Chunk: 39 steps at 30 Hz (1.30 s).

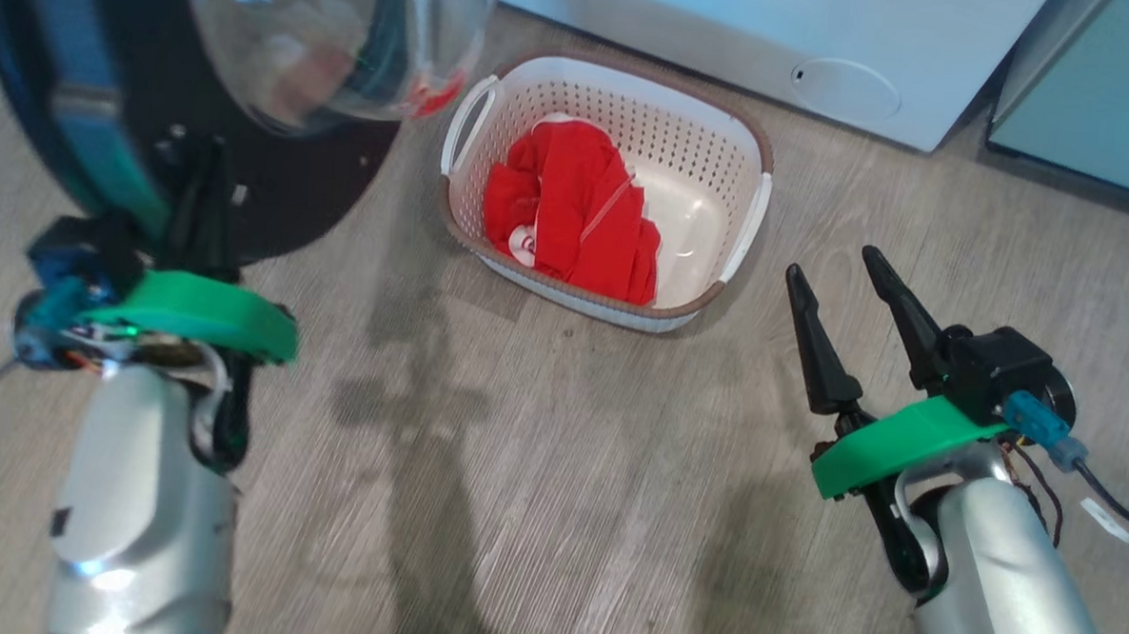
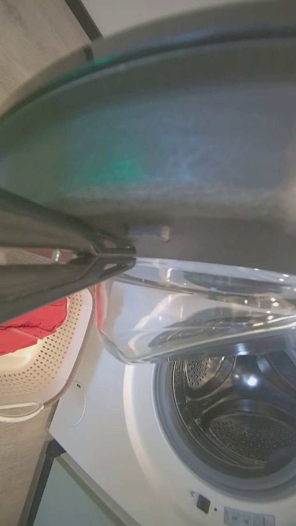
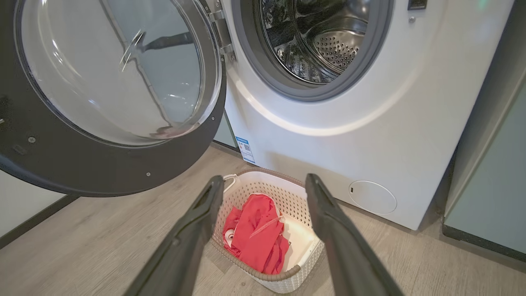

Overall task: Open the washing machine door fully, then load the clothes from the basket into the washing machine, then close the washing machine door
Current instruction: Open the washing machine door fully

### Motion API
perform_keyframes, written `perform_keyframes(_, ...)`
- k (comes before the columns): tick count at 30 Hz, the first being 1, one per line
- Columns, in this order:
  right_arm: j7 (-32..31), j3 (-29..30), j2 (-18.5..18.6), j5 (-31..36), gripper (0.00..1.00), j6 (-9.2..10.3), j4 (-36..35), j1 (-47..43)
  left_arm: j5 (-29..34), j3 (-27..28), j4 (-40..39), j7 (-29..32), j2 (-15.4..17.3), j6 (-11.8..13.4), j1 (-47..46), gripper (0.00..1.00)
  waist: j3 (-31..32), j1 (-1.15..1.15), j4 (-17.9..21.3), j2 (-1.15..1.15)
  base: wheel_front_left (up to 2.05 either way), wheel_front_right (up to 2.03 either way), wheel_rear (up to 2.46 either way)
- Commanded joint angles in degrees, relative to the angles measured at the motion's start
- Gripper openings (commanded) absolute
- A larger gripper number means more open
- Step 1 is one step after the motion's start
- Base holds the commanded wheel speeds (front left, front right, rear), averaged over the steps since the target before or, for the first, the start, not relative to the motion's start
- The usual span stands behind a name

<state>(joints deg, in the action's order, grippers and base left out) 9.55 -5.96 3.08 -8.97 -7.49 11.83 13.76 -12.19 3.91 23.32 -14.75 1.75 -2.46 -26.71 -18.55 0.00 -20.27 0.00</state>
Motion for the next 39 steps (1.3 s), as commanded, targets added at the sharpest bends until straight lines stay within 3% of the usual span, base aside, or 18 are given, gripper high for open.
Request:
perform_keyframes(1,-0.3,-1.2,-0.2,0.5,1.00,0.00,-2.4,1.9,0.1,3.5,-1.2,-0.3,2.1,-0.3,-2.6,0.00,-0.9,0.00,-0.2,0.00,0.00,0.00,0.00)
perform_keyframes(9,-2.1,-1.3,-0.2,1.8,1.00,0.00,-4.2,3.0,0.8,11.1,2.0,-0.3,4.1,-2.9,-7.2,0.00,-4.7,0.00,-0.5,0.00,0.00,0.00,0.00)
perform_keyframes(23,-4.9,-0.9,0.1,4.2,1.00,0.00,-7.4,3.8,0.2,21.1,7.6,-0.3,9.0,-4.6,-15.9,0.00,-9.7,0.00,-0.6,0.00,0.00,0.00,0.00)
perform_keyframes(39,-6.7,-0.7,1.4,4.6,1.00,0.00,-9.3,3.2,2.8,24.6,14.6,-0.3,15.0,-5.0,-21.7,0.00,-11.0,0.00,-0.8,0.00,0.00,0.00,0.00)
